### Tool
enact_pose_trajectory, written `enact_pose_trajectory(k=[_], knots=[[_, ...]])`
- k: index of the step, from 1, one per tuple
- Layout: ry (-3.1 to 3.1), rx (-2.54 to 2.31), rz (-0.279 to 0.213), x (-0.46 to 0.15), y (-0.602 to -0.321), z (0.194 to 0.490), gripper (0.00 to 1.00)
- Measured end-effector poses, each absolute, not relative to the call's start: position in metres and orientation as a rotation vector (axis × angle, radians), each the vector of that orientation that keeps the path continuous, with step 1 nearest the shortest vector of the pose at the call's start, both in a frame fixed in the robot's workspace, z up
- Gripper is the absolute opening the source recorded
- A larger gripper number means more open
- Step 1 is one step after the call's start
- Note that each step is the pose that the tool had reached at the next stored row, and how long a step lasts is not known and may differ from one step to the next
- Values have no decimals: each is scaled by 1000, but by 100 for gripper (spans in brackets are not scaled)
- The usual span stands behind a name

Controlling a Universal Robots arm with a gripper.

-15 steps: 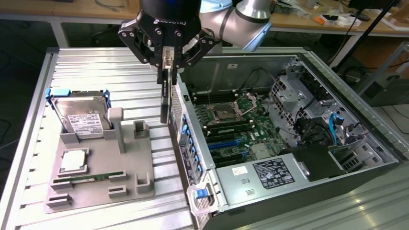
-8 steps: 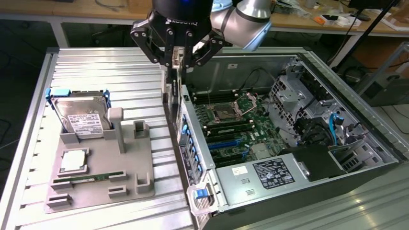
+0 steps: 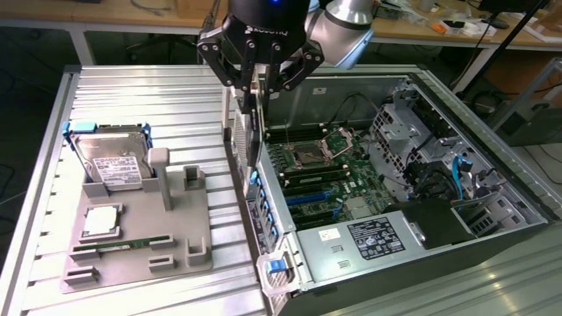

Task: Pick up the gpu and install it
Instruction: 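Pick up the gpu and move the gpu toward the slot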

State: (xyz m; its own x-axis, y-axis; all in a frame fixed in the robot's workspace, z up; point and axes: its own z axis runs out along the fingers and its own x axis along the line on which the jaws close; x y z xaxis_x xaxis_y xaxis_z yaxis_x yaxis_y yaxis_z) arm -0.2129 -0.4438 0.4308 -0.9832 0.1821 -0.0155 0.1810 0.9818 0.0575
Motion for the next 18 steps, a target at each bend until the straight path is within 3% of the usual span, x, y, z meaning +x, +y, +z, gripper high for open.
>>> enact_pose_trajectory(k=[18], knots=[[3107, 285, 87, -203, -444, 431, 27]])
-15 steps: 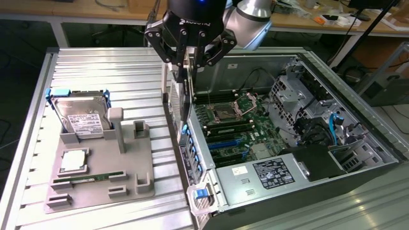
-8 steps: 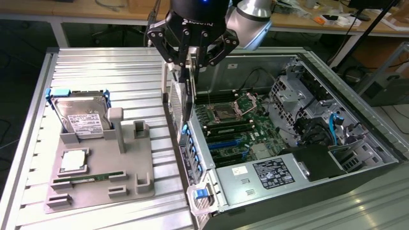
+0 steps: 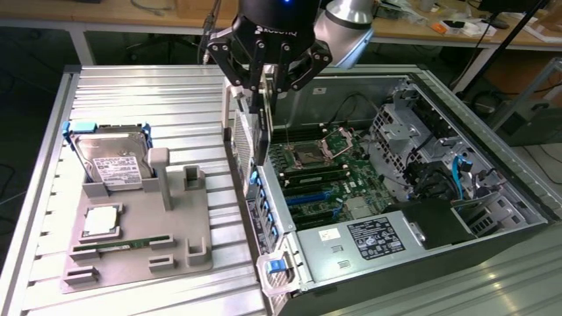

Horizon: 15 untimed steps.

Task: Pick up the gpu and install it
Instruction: 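Pick up the gpu and move the gpu toward the slot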

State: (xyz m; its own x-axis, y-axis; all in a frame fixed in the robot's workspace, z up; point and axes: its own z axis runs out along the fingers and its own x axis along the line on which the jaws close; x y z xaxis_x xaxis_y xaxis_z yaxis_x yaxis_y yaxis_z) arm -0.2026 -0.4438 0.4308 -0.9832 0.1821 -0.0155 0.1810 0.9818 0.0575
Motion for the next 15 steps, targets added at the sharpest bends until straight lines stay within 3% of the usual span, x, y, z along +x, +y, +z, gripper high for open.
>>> enact_pose_trajectory(k=[15], knots=[[3107, 285, 87, -192, -444, 431, 27]])
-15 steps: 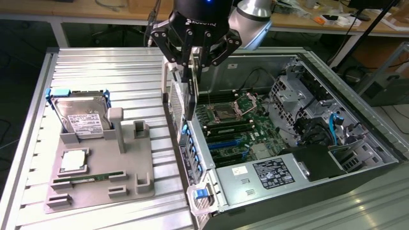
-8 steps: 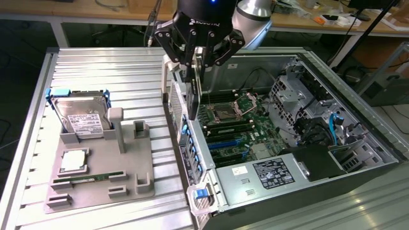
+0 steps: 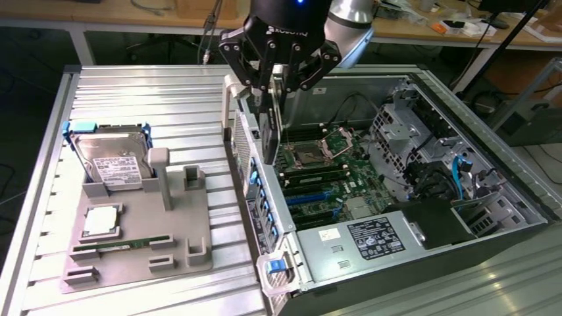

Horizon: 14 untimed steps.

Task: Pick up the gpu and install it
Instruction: 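Pick up the gpu and move the gpu toward the slot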

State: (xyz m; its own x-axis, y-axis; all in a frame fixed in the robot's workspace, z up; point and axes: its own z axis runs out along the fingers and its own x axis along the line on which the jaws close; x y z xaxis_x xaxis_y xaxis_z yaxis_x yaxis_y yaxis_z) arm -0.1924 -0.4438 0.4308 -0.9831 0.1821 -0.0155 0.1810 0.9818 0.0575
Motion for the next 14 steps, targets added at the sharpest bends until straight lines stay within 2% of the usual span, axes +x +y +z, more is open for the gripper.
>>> enact_pose_trajectory(k=[14], knots=[[3107, 285, 87, -181, -444, 431, 27]])
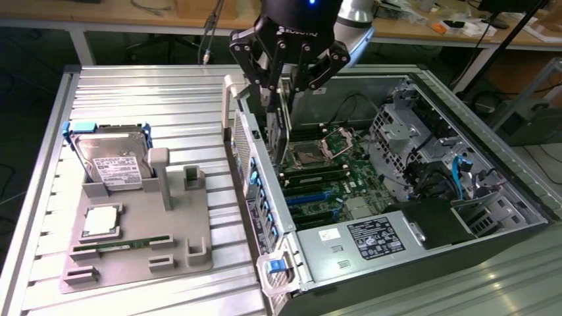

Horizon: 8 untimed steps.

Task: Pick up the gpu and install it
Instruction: 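Pick up the gpu and move the gpu toward the slot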

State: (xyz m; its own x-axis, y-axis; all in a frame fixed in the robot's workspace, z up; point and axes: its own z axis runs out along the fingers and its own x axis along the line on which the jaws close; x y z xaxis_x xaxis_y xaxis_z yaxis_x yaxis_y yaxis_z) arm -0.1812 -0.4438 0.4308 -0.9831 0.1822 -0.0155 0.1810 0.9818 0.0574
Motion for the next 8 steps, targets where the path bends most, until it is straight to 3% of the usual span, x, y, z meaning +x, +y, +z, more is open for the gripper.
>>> enact_pose_trajectory(k=[8], knots=[[3107, 285, 87, -175, -444, 431, 27]])
